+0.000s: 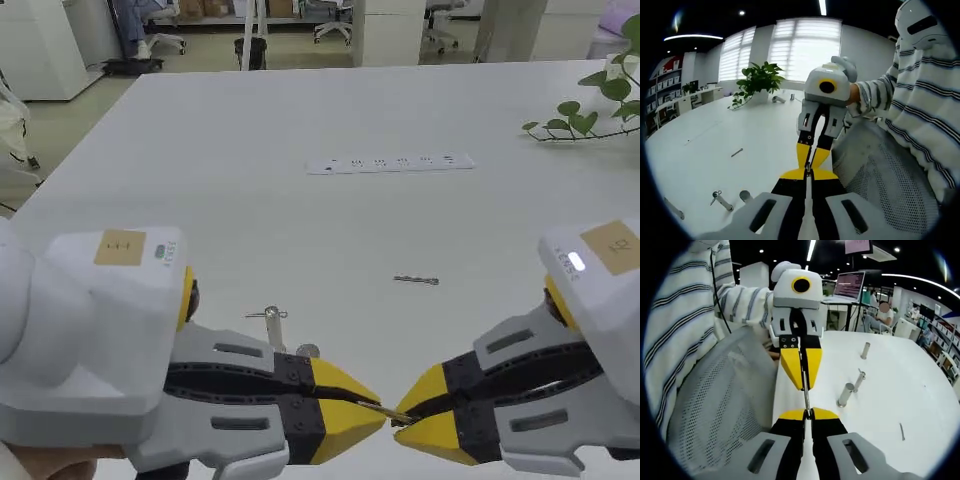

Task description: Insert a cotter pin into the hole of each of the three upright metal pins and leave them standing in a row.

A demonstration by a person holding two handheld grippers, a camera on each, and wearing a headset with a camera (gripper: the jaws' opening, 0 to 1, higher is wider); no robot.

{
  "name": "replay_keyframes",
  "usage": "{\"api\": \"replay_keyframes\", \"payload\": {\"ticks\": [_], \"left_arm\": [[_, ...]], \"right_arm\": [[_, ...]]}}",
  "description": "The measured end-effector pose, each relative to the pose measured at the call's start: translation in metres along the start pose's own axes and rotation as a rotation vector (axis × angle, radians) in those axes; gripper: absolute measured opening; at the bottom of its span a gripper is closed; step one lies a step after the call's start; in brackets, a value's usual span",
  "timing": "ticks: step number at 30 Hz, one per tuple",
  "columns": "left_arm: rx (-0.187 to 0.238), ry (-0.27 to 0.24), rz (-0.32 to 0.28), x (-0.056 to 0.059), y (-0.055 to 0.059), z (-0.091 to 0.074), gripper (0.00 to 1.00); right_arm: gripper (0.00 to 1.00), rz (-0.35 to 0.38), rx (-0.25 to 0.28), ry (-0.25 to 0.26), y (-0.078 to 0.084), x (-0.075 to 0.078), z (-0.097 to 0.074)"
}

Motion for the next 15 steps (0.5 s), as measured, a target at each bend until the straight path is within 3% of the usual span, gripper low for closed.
{"api": "replay_keyframes", "payload": {"ticks": [5,11,15], "left_arm": [[-0.059,0.021,0.025,0.001,0.009,0.000,0.00],[-0.099,0.035,0.034,0.002,0.017,0.002,0.00],[-0.090,0.041,0.025,0.003,0.017,0.001,0.00]], "right_arm": [[0.05,-0.014,-0.008,-0.023,-0.001,-0.003,-0.002],[0.04,-0.039,-0.027,-0.046,-0.002,-0.006,-0.002],[0.04,-0.013,-0.029,-0.064,-0.003,-0.006,-0.003]]}}
Point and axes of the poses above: the centre of the closed fingertips' face, and the gripper's own axes: z roughly forward along the fingers, x roughly to its right, y roughly out of its underside, the point moved 2 cm from there along -z, roughly backward along the fingers, and after that the axes turned 13 degrees about y, right-handed, at the moved point
